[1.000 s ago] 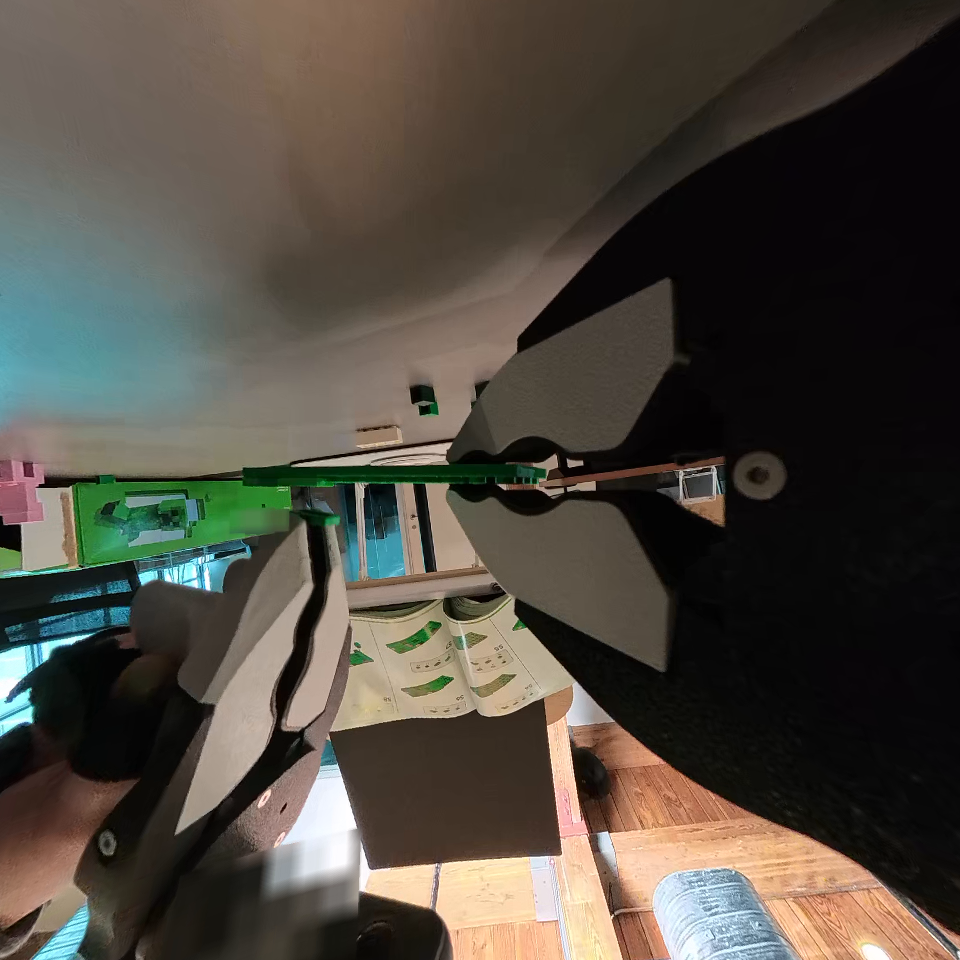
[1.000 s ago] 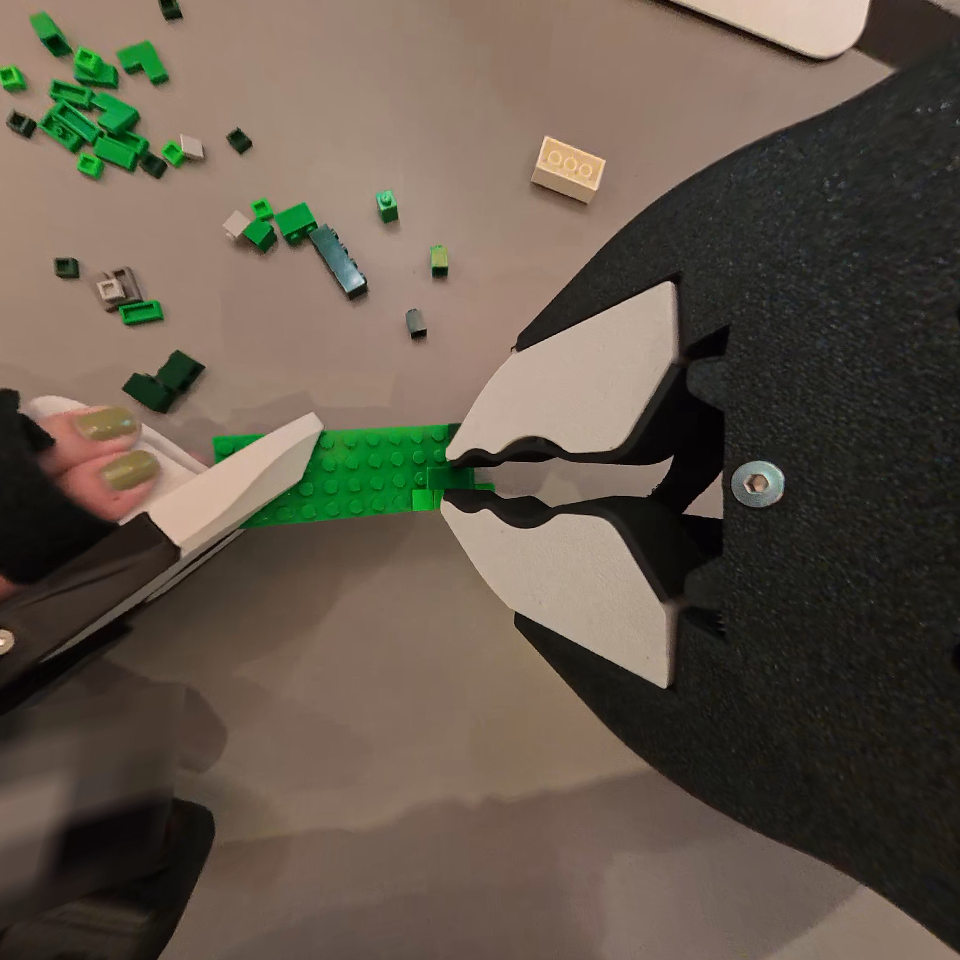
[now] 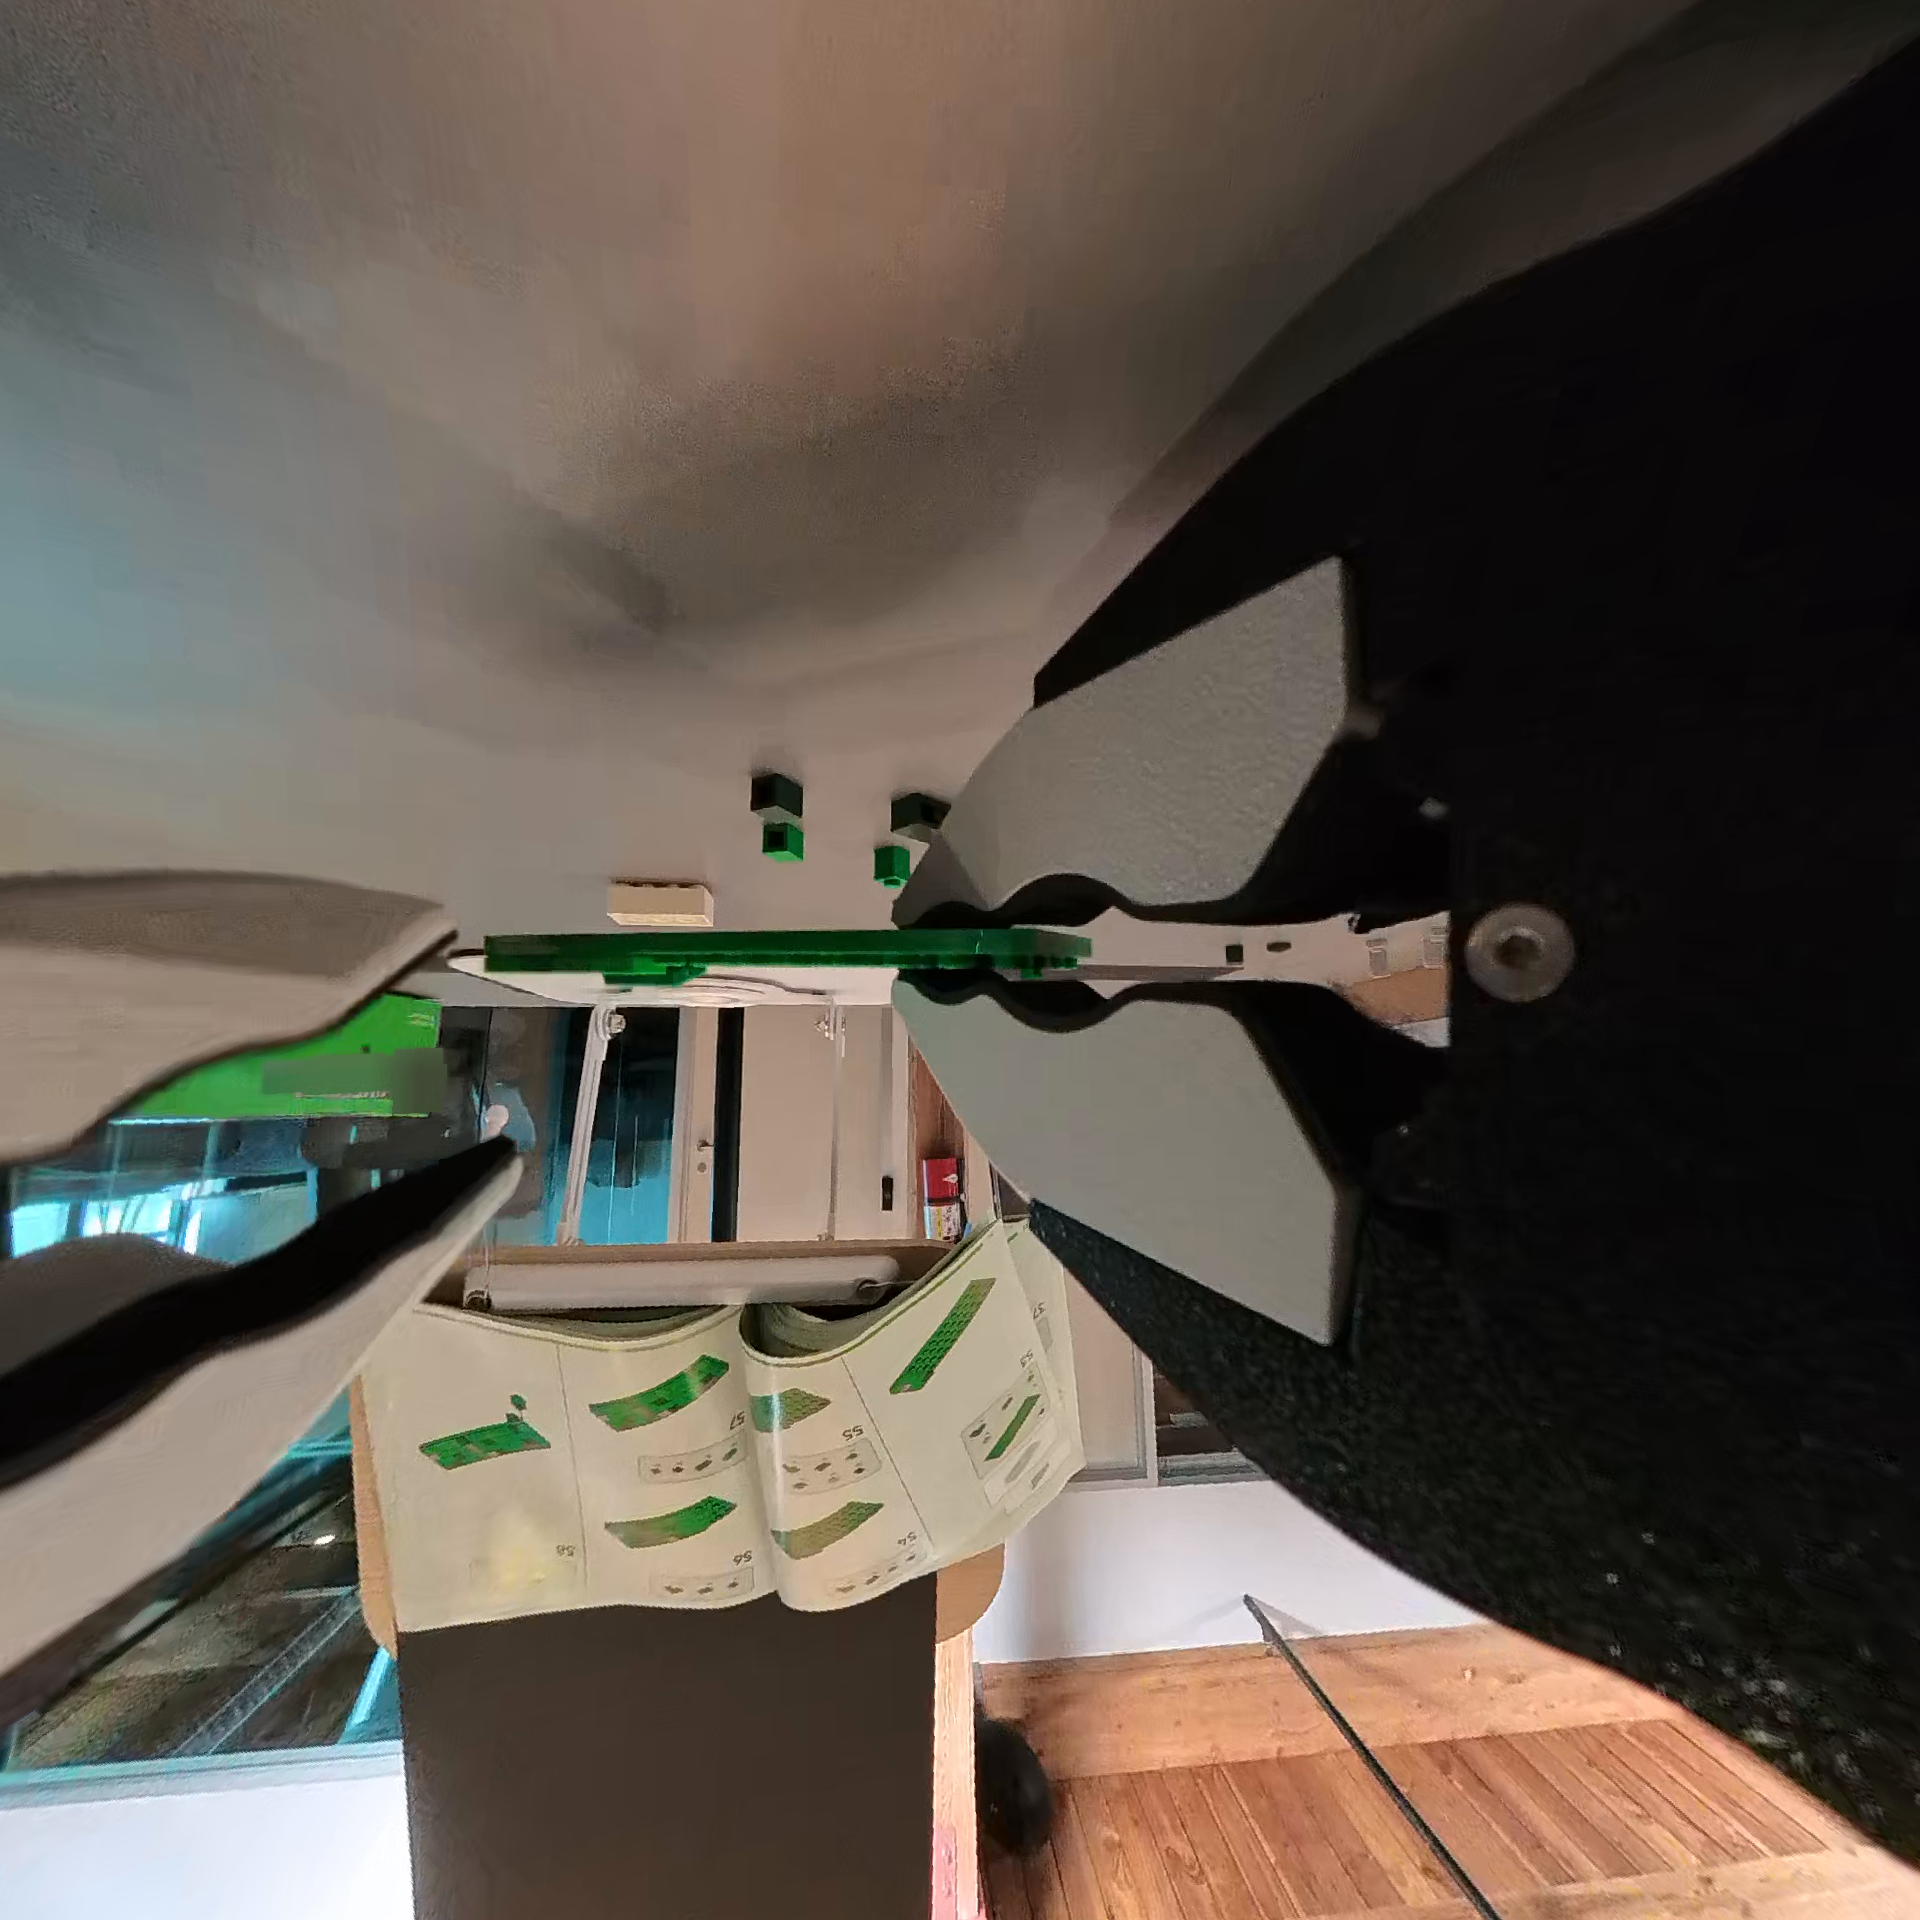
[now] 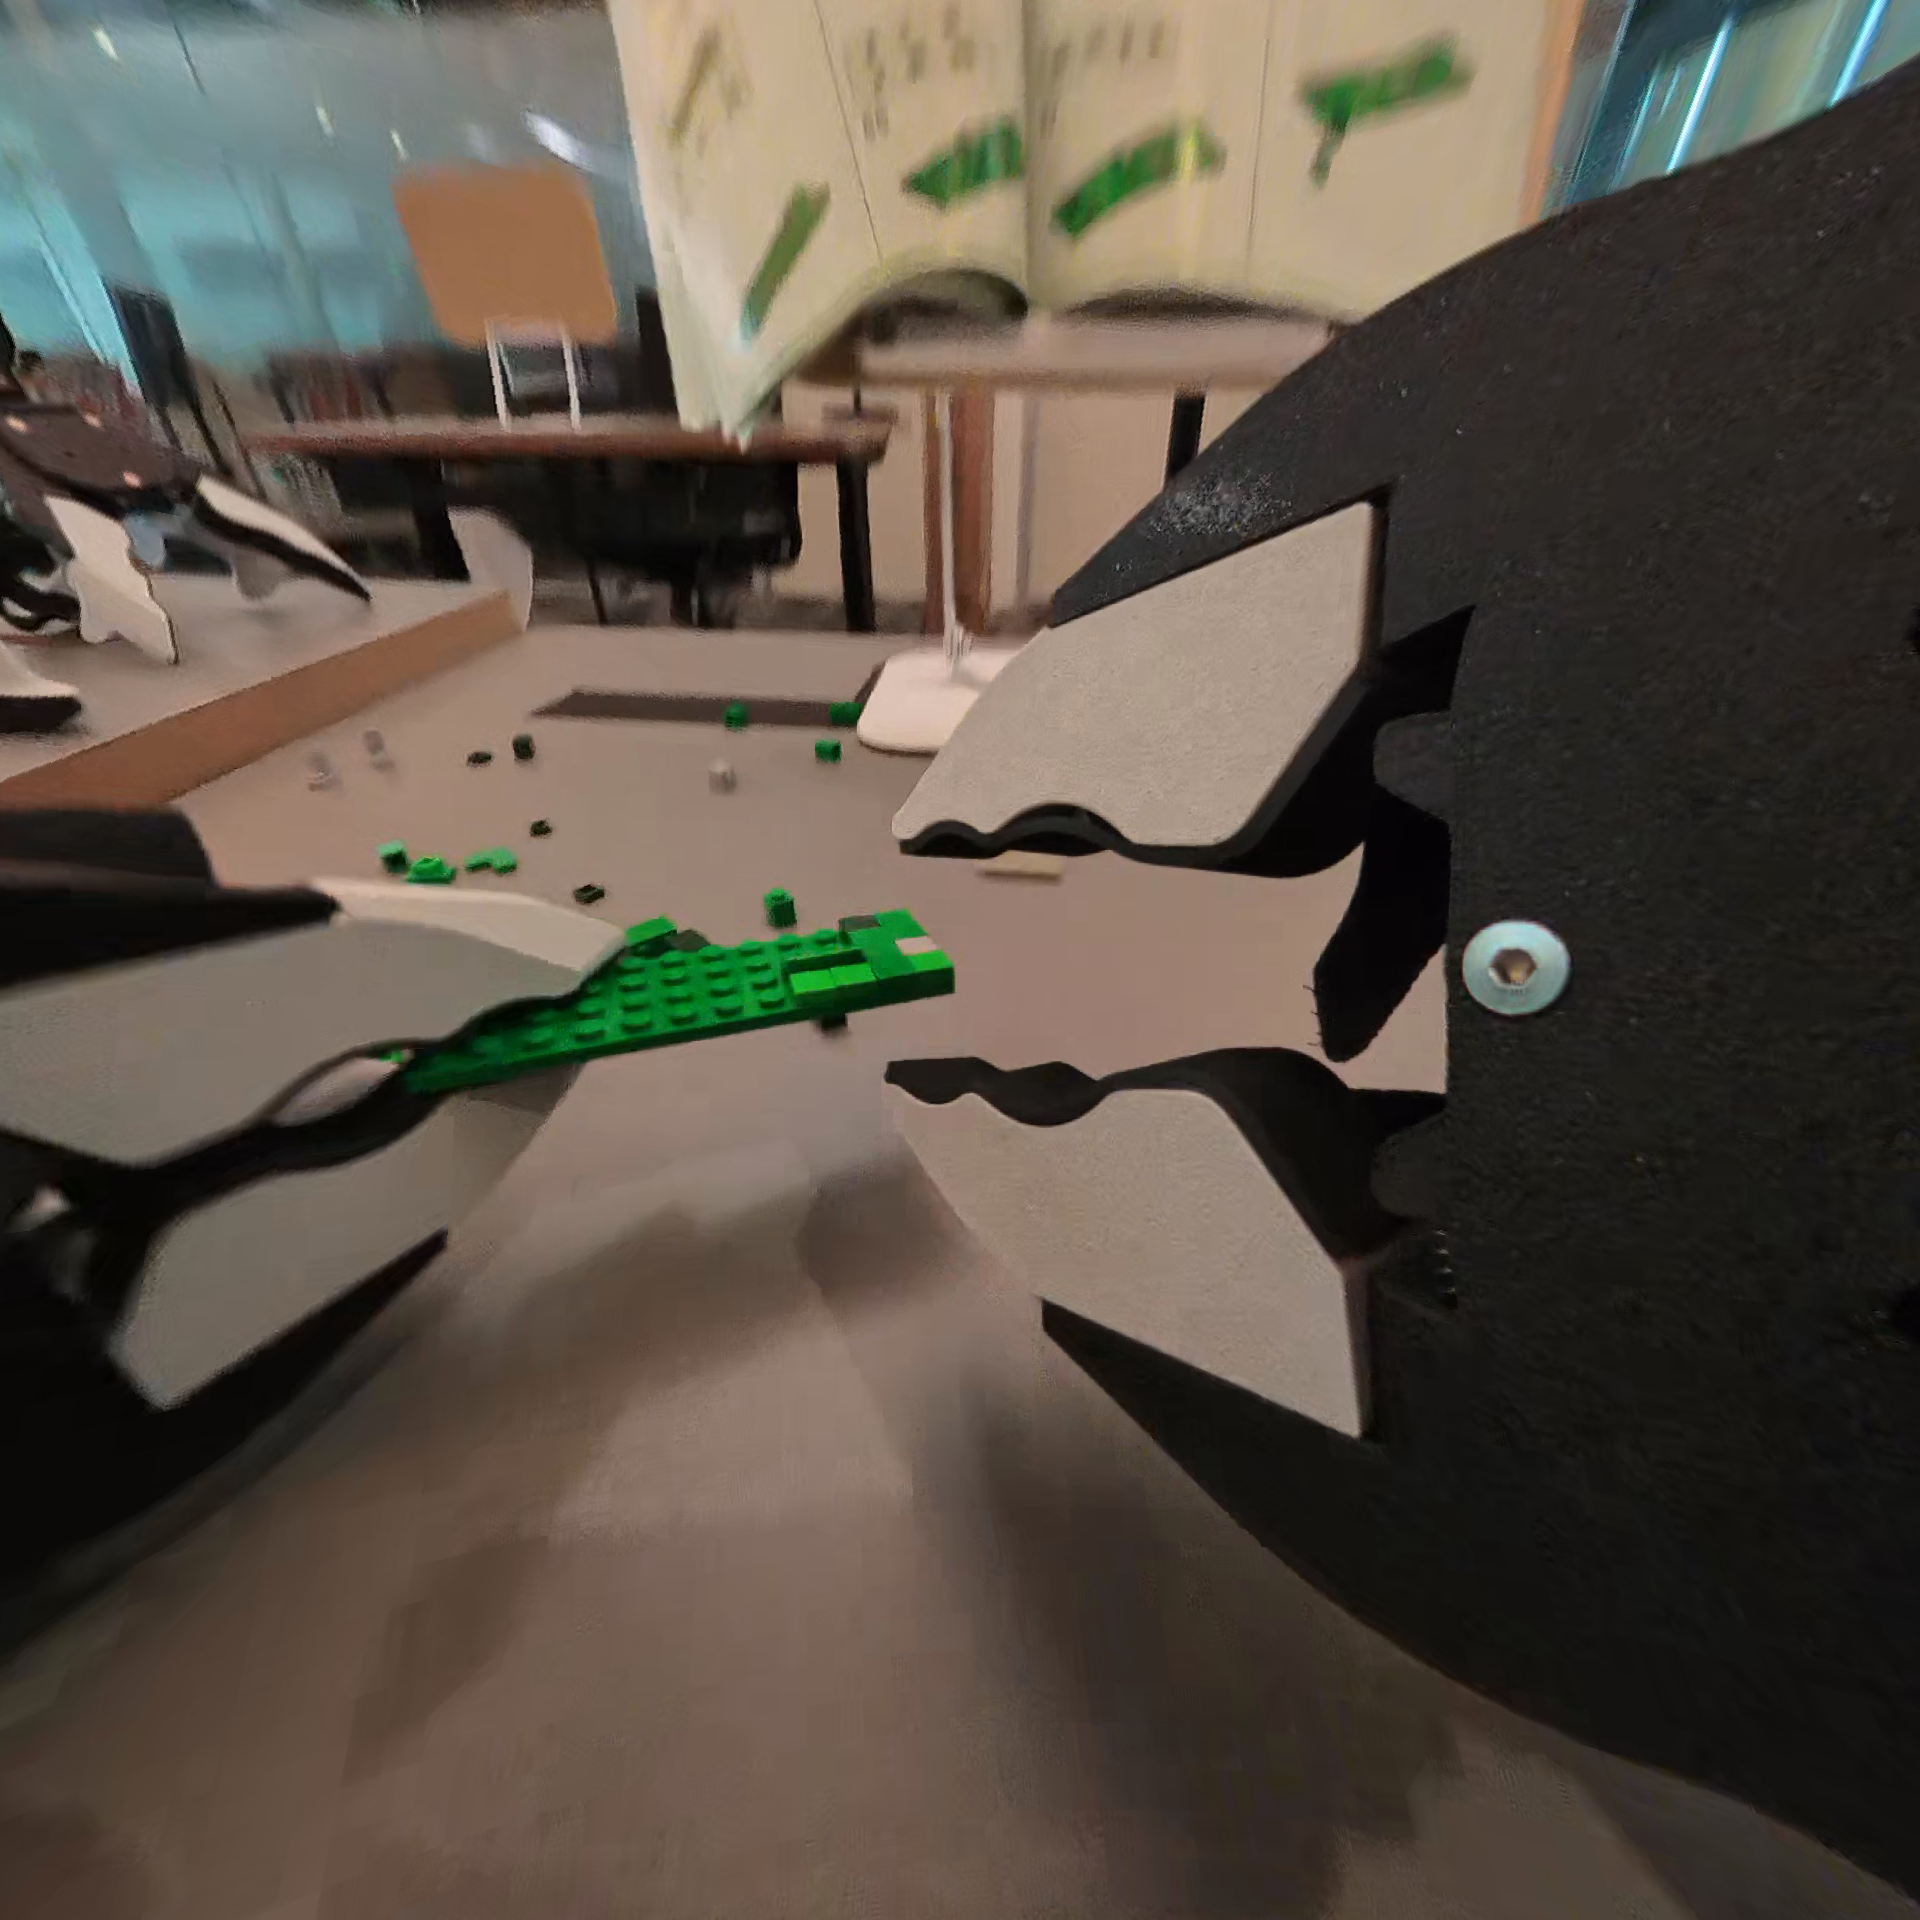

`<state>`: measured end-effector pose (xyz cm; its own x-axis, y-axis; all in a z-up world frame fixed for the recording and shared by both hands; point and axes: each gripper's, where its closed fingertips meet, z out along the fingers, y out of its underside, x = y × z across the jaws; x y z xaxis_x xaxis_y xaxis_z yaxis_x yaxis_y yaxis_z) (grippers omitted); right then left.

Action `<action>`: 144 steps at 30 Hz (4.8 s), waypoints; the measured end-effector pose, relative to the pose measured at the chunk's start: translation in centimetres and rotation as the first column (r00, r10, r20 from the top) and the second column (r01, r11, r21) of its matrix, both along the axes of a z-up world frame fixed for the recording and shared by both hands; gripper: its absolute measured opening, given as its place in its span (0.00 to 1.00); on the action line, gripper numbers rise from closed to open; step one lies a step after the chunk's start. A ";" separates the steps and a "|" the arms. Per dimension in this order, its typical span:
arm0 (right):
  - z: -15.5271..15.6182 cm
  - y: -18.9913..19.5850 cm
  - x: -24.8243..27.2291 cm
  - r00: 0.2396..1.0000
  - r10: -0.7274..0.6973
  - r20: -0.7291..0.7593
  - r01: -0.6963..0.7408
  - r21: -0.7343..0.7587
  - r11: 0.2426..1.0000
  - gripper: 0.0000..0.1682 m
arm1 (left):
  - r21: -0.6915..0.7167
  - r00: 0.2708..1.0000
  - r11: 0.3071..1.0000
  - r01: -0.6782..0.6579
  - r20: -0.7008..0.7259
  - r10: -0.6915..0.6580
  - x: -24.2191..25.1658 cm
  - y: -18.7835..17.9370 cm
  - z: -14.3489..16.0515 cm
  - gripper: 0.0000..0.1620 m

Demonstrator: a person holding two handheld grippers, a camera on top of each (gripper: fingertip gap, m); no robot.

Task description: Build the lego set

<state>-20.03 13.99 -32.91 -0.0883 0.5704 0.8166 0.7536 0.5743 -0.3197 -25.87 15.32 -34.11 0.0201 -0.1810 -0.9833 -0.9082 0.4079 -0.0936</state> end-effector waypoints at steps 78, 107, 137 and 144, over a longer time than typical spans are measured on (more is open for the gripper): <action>4.0 6.2 3.6 0.546 -0.276 -0.791 -0.007 -0.333 0.943 0.19 | 0.108 0.996 0.990 -0.091 0.015 0.090 -4.6 1.4 1.4 0.03; 3.9 5.7 3.0 0.577 -0.215 -0.788 -0.022 -0.278 0.960 0.10 | 0.150 0.995 0.983 -0.102 0.020 0.100 -4.8 0.9 2.4 0.03; -2.9 8.9 -10.2 0.993 0.112 0.028 -0.059 -0.709 0.703 0.03 | 0.176 0.900 0.883 -0.434 0.053 0.432 -19.5 2.7 3.1 0.03; -4.6 11.1 -14.4 0.993 0.088 0.083 0.000 -0.726 0.688 0.05 | 0.179 0.887 0.869 -0.462 0.073 0.456 -20.2 2.8 3.3 0.03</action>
<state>-34.41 25.13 -37.54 -0.1868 0.9729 0.1361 0.7868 0.2311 -0.5723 -46.09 18.07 -30.80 0.0839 0.0410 -0.9956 -0.9955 -0.0417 -0.0856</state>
